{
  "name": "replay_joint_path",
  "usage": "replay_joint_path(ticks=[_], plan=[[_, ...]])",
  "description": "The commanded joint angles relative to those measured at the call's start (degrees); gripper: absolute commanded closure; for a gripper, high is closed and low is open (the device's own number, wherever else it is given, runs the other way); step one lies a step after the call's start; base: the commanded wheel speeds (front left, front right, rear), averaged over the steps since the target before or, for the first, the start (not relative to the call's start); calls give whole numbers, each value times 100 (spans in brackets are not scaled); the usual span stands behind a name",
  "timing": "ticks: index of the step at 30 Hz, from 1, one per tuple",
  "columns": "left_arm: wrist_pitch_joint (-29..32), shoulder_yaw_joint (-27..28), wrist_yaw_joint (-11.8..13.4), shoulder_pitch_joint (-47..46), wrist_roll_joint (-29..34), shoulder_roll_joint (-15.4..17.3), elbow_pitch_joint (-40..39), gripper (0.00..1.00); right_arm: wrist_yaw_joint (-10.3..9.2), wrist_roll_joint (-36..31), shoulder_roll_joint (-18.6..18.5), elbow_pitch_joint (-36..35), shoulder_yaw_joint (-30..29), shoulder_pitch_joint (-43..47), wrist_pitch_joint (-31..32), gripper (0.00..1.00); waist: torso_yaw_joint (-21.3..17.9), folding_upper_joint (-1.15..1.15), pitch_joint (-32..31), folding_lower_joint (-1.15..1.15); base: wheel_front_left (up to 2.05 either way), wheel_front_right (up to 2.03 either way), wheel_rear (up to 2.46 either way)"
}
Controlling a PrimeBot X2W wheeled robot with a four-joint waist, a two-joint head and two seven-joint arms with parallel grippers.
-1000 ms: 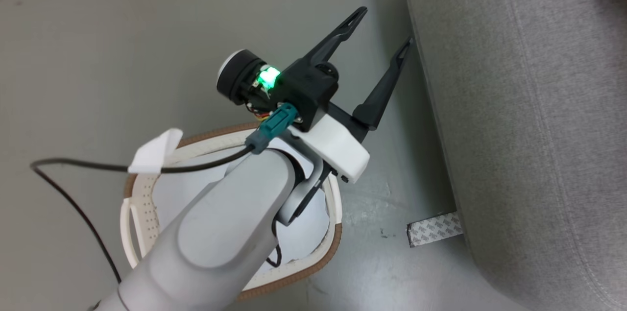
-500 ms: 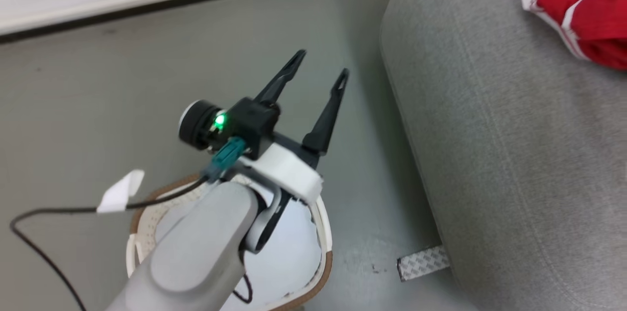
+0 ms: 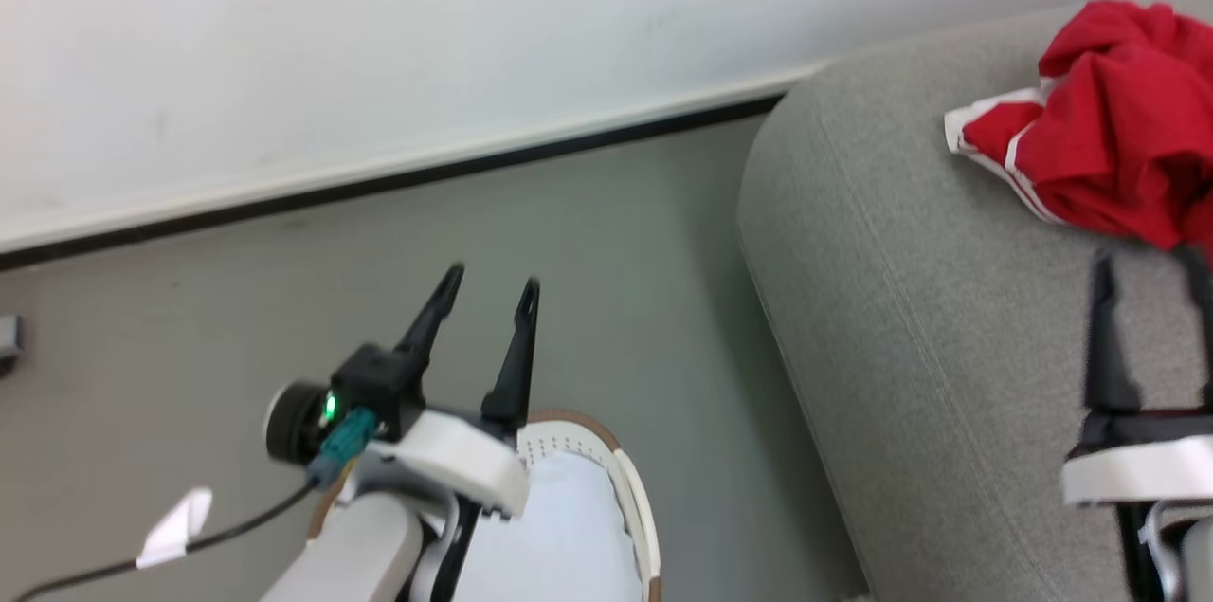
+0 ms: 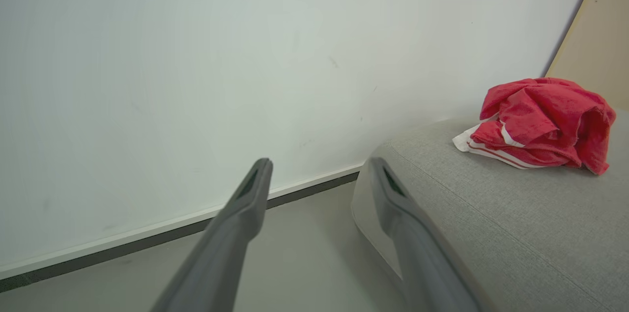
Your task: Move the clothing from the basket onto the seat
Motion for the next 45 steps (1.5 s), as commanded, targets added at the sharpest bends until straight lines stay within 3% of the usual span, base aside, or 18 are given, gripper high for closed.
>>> replay_joint_path(ticks=[1,8,18,30,45], plan=[[-32,48,52,270,-44,36,50,0,-13,17,69,-18,113,226,1,0,139,0,-357,2,0,0,0],[-63,315,170,1108,-78,5,93,0,-14,-16,311,-29,423,816,1,0,300,0,-934,2,0,0,0],[-64,1041,139,2008,227,-100,-157,0,-14,-104,421,47,592,1257,1,0,427,0,-1174,2,0,0,0],[-65,1775,-150,2568,692,-470,-214,0,-14,98,446,338,892,1521,1,0,563,0,-1304,2,0,0,0],[-65,2286,-484,2745,1117,-846,-102,0,-13,208,448,506,1079,1465,1,0,625,0,-1356,2,0,0,0]])
